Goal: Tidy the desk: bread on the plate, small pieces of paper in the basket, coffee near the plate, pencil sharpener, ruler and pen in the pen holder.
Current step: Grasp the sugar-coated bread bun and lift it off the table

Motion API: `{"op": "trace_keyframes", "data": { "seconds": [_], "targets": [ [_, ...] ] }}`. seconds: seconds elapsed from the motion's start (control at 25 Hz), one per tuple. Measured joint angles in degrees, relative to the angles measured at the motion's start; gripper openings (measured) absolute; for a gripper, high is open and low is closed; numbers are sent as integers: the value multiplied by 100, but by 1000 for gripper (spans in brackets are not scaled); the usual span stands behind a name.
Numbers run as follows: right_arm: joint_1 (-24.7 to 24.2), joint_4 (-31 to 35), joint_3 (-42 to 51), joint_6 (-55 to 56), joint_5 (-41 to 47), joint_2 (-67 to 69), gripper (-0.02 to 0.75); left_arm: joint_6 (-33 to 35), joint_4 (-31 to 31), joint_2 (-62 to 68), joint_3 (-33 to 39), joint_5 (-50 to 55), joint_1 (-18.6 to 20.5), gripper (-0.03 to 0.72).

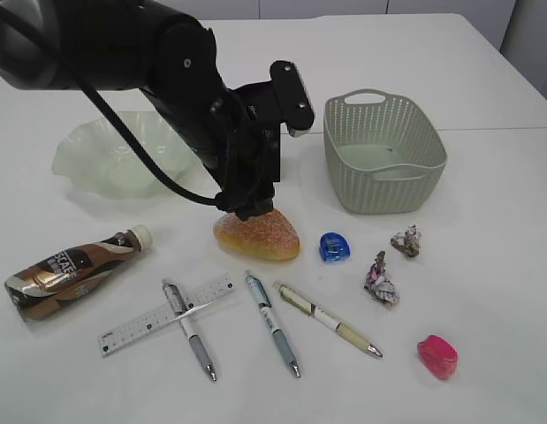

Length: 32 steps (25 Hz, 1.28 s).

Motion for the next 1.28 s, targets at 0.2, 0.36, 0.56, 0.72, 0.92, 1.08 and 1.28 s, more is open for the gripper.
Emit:
{"op": "trace_keyframes", "data": {
  "seconds": [0.2, 0.36, 0.56, 0.72, 0.92, 1.08, 1.28],
  "targets": [
    [0, 0, 0, 0, 0, 0, 524, 0, -53, 199, 0, -55, 0, 562],
    [0, 1, 0, 0, 0, 0, 524, 0, -53, 386, 0, -112, 0, 562],
    [0, 11, 0, 0, 0, 0, 524, 0, -62, 612, -25, -238, 0, 577],
    [0, 11, 0, 0, 0, 0, 524, 0, -62, 822, -217, -310, 0, 592],
    [0, 11, 0, 0, 0, 0, 524, -63, -62, 1024, -627, -257, 0, 592],
    [0, 11, 0, 0, 0, 0, 523, -116, -197, 1117, -714, 37, 11, 592],
    [0, 11, -9, 0, 0, 0, 523, -129, -316, 1208, -714, 217, 35, 593]
  ]
}}
